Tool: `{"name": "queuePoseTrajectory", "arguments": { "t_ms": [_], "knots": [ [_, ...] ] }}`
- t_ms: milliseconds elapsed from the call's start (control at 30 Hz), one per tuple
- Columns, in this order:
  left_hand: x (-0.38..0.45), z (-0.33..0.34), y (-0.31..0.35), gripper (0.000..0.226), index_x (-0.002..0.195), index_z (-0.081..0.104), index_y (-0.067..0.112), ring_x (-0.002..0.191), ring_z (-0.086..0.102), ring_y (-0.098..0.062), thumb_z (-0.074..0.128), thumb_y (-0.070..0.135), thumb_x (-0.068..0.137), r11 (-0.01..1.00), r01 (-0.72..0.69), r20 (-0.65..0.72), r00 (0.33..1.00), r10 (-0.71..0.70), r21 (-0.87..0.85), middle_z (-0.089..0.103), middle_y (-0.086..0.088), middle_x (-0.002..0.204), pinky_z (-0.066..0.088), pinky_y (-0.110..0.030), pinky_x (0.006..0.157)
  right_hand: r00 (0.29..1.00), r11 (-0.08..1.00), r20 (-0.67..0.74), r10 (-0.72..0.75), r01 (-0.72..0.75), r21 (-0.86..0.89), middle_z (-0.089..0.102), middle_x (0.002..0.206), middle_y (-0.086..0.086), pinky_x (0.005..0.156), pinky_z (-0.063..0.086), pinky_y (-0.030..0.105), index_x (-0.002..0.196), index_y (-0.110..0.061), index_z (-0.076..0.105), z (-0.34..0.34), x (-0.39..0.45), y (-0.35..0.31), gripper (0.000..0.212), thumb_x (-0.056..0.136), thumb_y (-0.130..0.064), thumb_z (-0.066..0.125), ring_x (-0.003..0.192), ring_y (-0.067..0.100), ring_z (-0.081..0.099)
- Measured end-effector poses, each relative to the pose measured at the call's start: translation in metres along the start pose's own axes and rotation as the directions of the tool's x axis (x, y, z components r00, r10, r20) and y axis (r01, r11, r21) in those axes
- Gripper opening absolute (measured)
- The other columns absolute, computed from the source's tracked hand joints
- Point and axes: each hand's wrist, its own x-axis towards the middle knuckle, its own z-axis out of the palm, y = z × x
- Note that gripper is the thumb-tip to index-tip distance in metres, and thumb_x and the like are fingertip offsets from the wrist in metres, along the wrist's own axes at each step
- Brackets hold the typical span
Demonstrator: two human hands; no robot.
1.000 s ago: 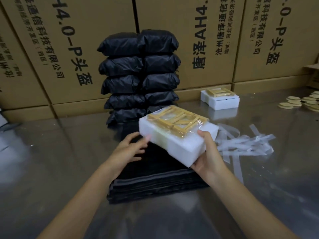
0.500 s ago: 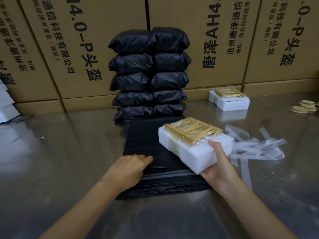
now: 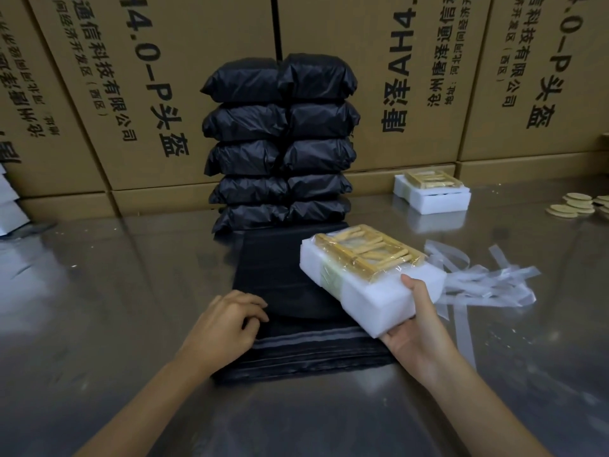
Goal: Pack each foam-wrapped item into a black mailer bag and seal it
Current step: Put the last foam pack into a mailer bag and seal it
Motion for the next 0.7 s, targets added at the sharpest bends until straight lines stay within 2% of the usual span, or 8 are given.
{"name": "queuePoseTrajectory", "arguments": {
  "t_ms": [133,267,333,400,500,533,600,700],
  "knots": [
    [-0.004,0.003,0.002,0.036,0.133,0.064,0.026,0.139,0.038,-0.001,0.056,0.023,0.098,0.999,-0.023,0.097,0.995,0.026,-0.032,0.049,0.017,0.146,0.025,-0.022,0.114,1.0,0.999,0.018,0.012,-0.013,0.036,0.071,0.125,0.006,0.079,0.062,0.042,0.14,-0.024,0.053,-0.001,-0.003,-0.004,0.053,0.091,-0.04,0.067,0.112,0.026,0.07],
    [0.001,0.004,0.006,0.034,0.12,0.071,0.029,0.143,0.031,-0.002,0.056,0.009,0.096,0.994,0.025,0.16,0.987,-0.008,-0.109,0.045,0.017,0.149,0.018,-0.031,0.121,0.996,0.999,0.089,-0.004,0.001,0.036,0.067,0.133,0.006,0.089,0.059,0.045,0.142,-0.027,0.054,0.001,-0.005,-0.007,0.054,0.092,-0.044,0.063,0.121,0.027,0.065],
    [0.004,0.001,0.003,0.045,0.107,0.076,0.025,0.139,0.04,-0.006,0.051,-0.008,0.09,0.965,0.126,0.147,0.985,-0.093,-0.23,0.052,0.012,0.144,0.026,-0.02,0.115,0.993,1.0,0.119,-0.002,-0.001,0.028,0.066,0.134,0.006,0.084,0.06,0.042,0.141,-0.027,0.056,0.0,-0.007,-0.008,0.053,0.092,-0.047,0.061,0.121,0.027,0.065],
    [0.007,-0.002,0.0,0.052,0.113,0.076,0.022,0.136,0.046,-0.009,0.046,-0.013,0.087,0.949,0.182,0.139,0.979,-0.15,-0.259,0.056,0.008,0.141,0.028,-0.01,0.108,0.991,1.0,0.135,0.004,-0.006,0.014,0.067,0.132,0.008,0.08,0.061,0.04,0.136,-0.026,0.063,-0.003,-0.008,-0.009,0.051,0.09,-0.048,0.06,0.116,0.027,0.068],
    [0.013,-0.002,0.0,0.062,0.13,0.066,0.028,0.134,0.048,-0.013,0.045,-0.011,0.087,0.966,0.168,0.13,0.981,-0.144,-0.198,0.059,0.01,0.137,0.033,-0.028,0.115,0.989,0.999,0.14,0.039,-0.037,-0.016,0.074,0.117,0.008,0.07,0.061,0.038,0.115,-0.024,0.077,-0.003,-0.012,-0.014,0.042,0.086,-0.049,0.061,0.097,0.024,0.075],
    [0.014,-0.001,0.002,0.061,0.128,0.068,0.029,0.13,0.051,-0.016,0.045,-0.01,0.087,0.973,0.15,0.094,0.986,-0.136,-0.173,0.062,0.015,0.127,0.037,-0.037,0.112,0.989,0.999,0.142,0.049,-0.047,-0.021,0.076,0.11,0.007,0.067,0.061,0.037,0.108,-0.023,0.079,-0.003,-0.011,-0.015,0.039,0.085,-0.049,0.062,0.091,0.023,0.075],
    [0.019,-0.003,0.009,0.048,0.112,0.073,0.022,0.117,0.057,-0.022,0.046,-0.009,0.087,0.965,0.127,0.009,0.992,-0.129,-0.231,0.061,0.025,0.102,0.045,-0.043,0.1,0.992,0.997,0.107,0.069,-0.063,-0.053,0.076,0.102,0.005,0.065,0.061,0.035,0.102,-0.023,0.079,-0.002,-0.009,-0.015,0.037,0.082,-0.05,0.064,0.084,0.022,0.075],
    [0.03,-0.011,0.027,0.029,0.078,0.073,0.025,0.089,0.062,-0.008,0.056,0.005,0.086,0.867,0.134,-0.023,0.986,-0.165,-0.48,0.062,0.023,0.083,0.049,-0.03,0.083,0.99,0.996,0.126,0.068,-0.06,-0.065,0.076,0.089,0.003,0.062,0.059,0.032,0.089,-0.021,0.081,0.007,-0.01,-0.017,0.031,0.076,-0.047,0.068,0.075,0.02,0.074]
  ]
}}
